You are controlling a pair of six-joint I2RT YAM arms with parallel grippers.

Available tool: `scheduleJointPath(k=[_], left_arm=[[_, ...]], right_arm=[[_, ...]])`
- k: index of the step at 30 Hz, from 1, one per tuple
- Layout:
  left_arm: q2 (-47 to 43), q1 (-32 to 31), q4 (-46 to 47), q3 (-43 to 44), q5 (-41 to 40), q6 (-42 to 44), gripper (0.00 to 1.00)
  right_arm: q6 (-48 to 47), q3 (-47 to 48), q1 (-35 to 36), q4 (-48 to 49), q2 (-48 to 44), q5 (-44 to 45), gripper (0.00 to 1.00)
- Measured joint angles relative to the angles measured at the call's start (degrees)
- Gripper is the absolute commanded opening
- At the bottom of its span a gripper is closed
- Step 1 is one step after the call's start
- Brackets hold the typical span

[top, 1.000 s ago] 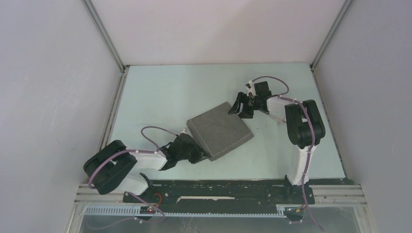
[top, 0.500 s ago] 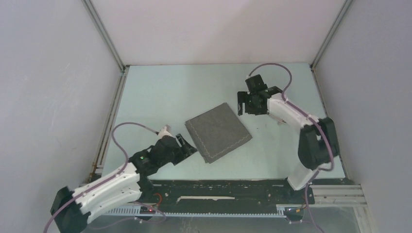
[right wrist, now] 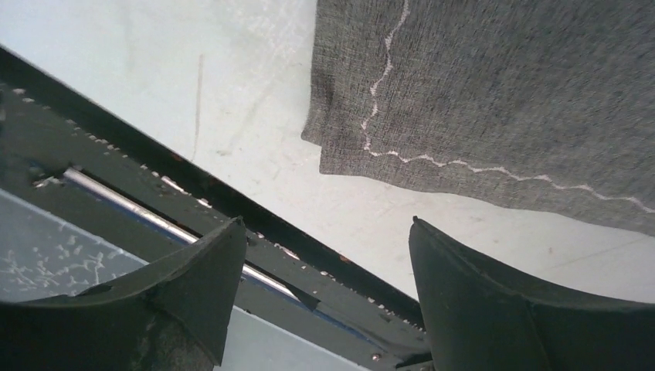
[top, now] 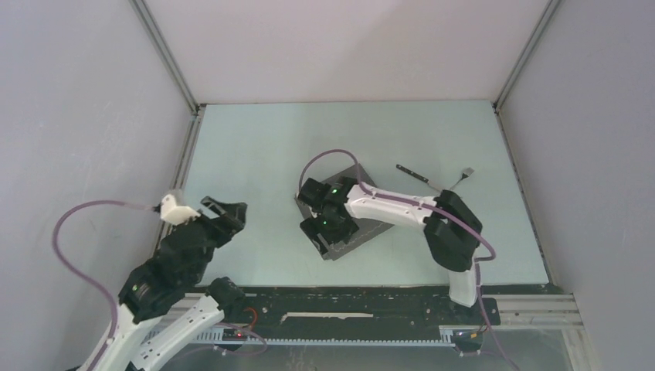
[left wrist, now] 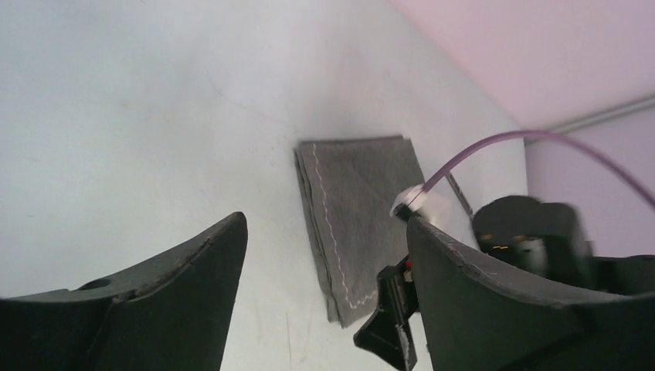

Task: Fold the napkin into a case and place the utensils inside
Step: Rotate the lower triangle-folded napkin at the center of the board, then pick up the lower triangle-folded napkin from the center of the board.

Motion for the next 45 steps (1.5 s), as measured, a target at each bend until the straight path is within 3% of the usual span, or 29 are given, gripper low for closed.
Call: scheduleJointPath(k=[4,9,21,29,37,43,45], left_arm=[[-5.81,0.02,-3.78,0.87,-4.2,1.25,0.82],[-6.62,0.02,-6.34,0.9,-5.79,2.54,0.82],[-7.5,0.02,-7.69,0.92,-6.95,5.33,0.83],[-7.58,0.02,-8.48,1.6,-7.67,6.29,0.83],[-7.82,0.02,-8.68,1.86,-7.67,6.36,0.83],[-7.69,0.02,-8.59,1.7,-7.37,6.08,0.84],[-7.04,0.02,-8.48,1.33,-6.69,5.53,0.84]], right_arm=[[2.54,4.0,1.92,-3.85,6.05,1.05,0.75],[4.87,10.4,3.13,-5.7,11.26,2.36,0.67],[6.67,14.32,3.41,-9.6,17.4,4.52,0.66],[6.82,14.1,3.5,-9.44,18.95,4.9,0.57],[7.02,12.28,3.1,-8.85,18.36,7.28,0.31],[6.99,11.56,3.15,-8.81,17.55,9.38,0.03],[6.69,10.86,3.19,-8.17,16.92,9.44,0.0]])
